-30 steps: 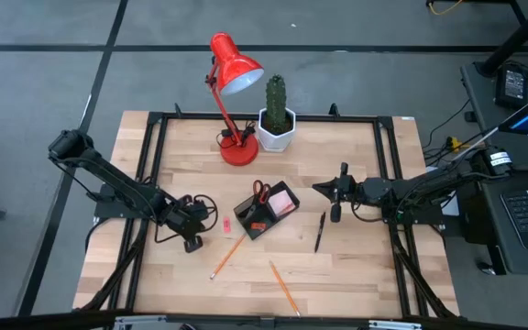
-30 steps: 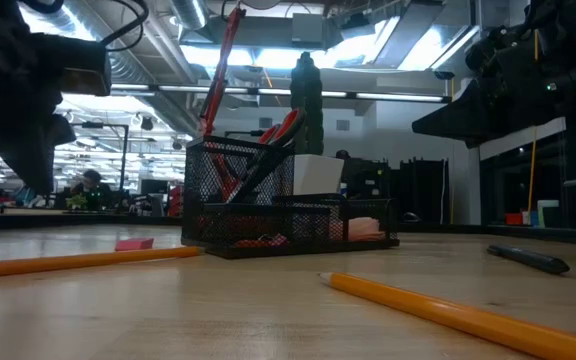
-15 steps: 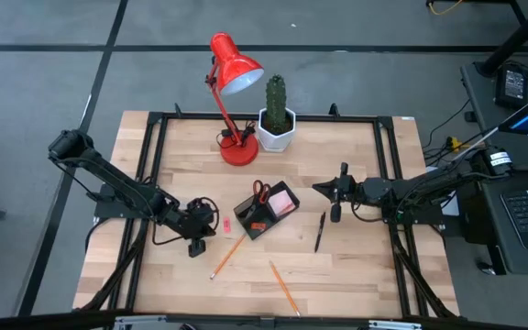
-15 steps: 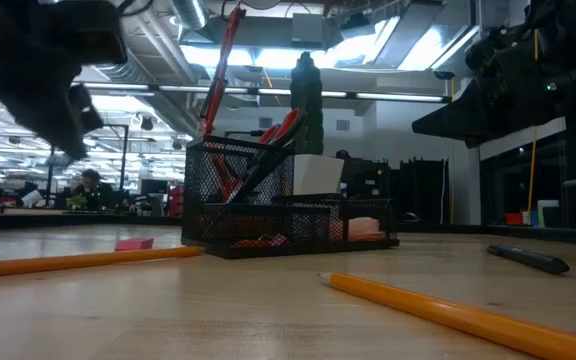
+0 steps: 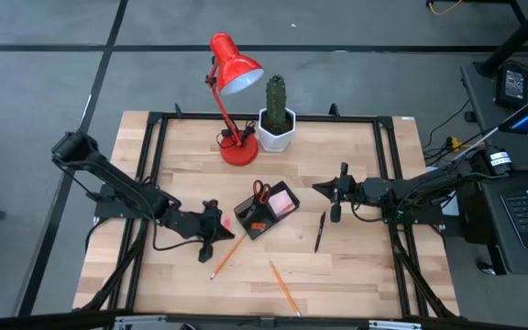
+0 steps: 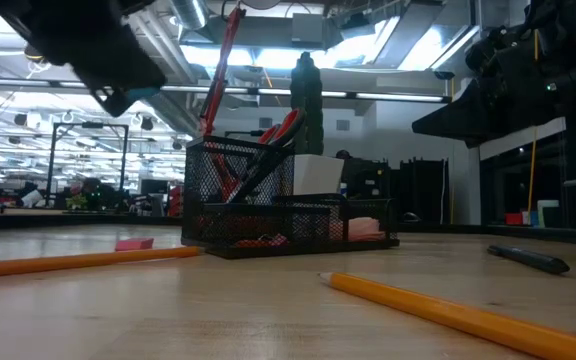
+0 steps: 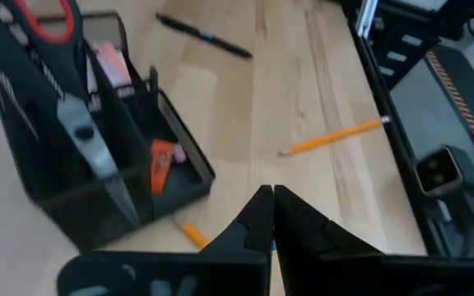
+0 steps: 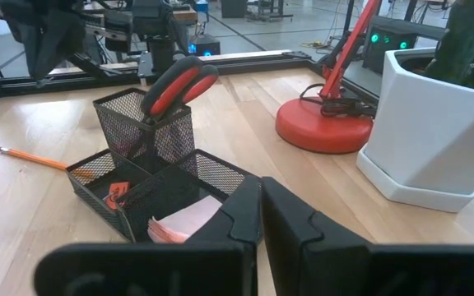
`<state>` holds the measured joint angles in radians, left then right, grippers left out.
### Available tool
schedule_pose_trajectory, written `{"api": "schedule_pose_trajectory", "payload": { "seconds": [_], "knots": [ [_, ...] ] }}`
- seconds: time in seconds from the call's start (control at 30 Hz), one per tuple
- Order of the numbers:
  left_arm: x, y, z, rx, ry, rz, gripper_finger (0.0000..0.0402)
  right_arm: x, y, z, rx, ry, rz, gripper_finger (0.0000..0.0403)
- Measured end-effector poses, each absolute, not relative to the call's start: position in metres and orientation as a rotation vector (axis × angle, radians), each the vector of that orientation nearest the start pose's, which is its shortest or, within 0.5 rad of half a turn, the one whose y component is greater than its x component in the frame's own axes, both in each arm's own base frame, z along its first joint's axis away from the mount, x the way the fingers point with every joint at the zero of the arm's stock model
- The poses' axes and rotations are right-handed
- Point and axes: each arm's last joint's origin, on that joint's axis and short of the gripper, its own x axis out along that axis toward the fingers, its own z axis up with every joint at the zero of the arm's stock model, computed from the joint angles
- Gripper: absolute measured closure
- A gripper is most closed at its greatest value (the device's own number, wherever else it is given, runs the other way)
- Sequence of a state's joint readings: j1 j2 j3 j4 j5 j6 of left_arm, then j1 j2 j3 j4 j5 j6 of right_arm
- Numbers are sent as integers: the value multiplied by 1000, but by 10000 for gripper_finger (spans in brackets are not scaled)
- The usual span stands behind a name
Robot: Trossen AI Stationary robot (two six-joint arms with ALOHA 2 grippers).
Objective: Pick and place office supplies into organizer
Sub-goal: Put the blue binder clip into the black desk organizer
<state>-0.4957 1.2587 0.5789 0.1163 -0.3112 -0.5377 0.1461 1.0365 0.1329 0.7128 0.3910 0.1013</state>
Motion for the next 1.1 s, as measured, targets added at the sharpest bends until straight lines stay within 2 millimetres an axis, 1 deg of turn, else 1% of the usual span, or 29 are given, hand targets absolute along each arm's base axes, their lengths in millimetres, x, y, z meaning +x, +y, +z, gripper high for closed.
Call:
{"api": "schedule_pose_trajectory", "payload": {
  "seconds": [0.2, 0.4, 0.53, 0.63, 0.77, 0.93, 1.1],
  "knots": [
    [237, -115, 192, -243, 428, 11, 400, 177, 15, 157, 49, 172, -253, 383],
    [258, -113, 178, -221, 349, 43, 400, 177, 15, 157, 49, 172, -253, 383],
    [277, -112, 170, -202, 365, 72, 400, 177, 15, 157, 47, 175, -253, 383],
    [293, -116, 169, -161, 370, 70, 400, 177, 15, 156, 43, 187, -254, 383],
    [308, -122, 168, -90, 424, 86, 400, 176, 15, 152, 38, 228, -256, 383],
    [320, -120, 166, -4, 547, 184, 400, 175, 15, 151, 53, 239, -259, 383],
    [328, -117, 166, 18, 564, 207, 400, 175, 15, 150, 52, 242, -259, 383]
  ]
}}
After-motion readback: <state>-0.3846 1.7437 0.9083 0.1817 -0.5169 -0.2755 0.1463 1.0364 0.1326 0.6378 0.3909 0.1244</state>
